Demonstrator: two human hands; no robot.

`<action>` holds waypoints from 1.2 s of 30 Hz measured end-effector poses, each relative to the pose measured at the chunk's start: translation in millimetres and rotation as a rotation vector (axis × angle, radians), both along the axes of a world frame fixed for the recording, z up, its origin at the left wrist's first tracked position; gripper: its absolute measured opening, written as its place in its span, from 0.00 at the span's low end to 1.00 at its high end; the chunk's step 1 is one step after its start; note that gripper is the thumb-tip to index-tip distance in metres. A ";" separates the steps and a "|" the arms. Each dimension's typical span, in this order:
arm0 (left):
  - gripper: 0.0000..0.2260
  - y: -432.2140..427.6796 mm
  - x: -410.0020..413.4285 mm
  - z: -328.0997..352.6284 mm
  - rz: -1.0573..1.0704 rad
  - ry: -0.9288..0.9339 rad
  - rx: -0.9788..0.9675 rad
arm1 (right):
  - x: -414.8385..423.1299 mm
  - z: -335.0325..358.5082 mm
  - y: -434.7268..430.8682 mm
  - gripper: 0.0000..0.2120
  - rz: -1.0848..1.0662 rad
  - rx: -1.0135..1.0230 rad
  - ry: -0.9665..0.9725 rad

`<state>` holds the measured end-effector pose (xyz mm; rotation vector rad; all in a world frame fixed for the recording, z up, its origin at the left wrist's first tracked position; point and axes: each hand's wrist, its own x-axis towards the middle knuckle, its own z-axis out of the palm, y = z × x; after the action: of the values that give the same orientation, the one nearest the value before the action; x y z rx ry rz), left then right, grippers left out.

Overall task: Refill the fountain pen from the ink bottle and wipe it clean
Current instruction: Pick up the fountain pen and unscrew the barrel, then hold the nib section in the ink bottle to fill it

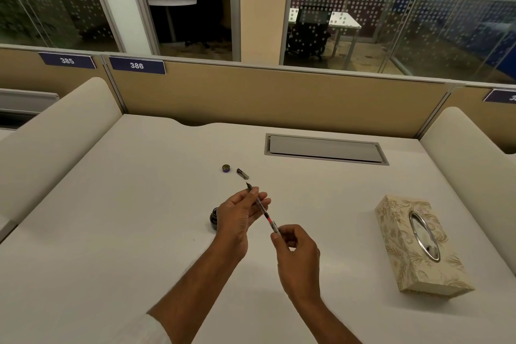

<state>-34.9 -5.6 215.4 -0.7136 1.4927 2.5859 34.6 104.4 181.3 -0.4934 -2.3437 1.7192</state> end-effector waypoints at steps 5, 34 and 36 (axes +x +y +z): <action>0.10 -15.2 -2.9 -3.9 0.072 0.000 -0.031 | 5.0 -14.4 9.8 0.03 -0.014 0.030 -0.004; 0.06 -23.2 7.5 -42.7 -0.117 -0.077 -0.163 | -62.9 -150.4 9.2 0.05 0.089 0.972 0.016; 0.06 -23.5 8.0 -45.2 -0.118 -0.085 -0.171 | -64.1 -157.4 11.6 0.05 0.101 0.998 0.012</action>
<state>-26.9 -29.0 170.3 -0.7188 1.6892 2.3344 -29.5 115.9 23.9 -0.1684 -2.8274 0.3926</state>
